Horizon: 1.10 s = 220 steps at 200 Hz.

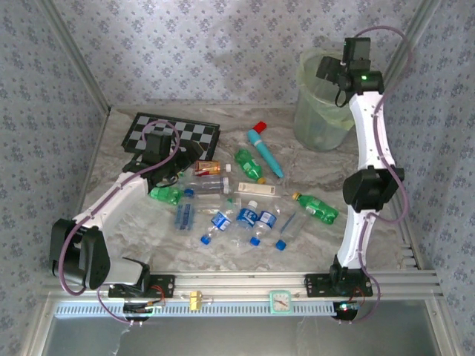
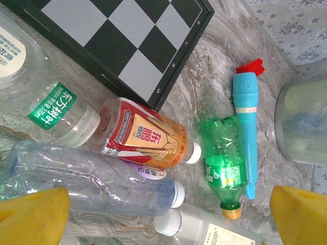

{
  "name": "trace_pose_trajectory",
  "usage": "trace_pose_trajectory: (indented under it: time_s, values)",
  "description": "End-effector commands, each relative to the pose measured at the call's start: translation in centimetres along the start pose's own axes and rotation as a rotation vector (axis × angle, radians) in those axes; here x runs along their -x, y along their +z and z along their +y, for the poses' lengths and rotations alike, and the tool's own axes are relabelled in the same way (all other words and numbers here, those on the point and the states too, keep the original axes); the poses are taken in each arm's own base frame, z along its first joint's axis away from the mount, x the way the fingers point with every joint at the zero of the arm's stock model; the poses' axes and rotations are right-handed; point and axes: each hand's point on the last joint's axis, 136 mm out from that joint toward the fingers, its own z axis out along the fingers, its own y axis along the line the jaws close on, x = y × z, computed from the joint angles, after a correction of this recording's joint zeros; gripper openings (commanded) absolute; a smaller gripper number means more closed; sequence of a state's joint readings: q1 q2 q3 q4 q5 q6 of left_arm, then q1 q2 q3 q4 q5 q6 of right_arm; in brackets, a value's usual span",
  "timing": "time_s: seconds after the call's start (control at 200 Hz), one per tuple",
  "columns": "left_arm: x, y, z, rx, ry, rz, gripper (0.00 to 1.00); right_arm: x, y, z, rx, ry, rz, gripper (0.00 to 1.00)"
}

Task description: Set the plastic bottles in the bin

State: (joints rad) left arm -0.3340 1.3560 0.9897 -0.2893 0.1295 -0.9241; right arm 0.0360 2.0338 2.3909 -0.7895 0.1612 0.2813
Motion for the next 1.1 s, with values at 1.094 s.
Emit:
trace_pose_trajectory:
  time_s: [1.094]
  values:
    - [-0.1,3.7,-5.8,-0.092,0.167,0.094,1.0,-38.4,-15.3,-5.3,-0.146,-0.385,0.827,1.0]
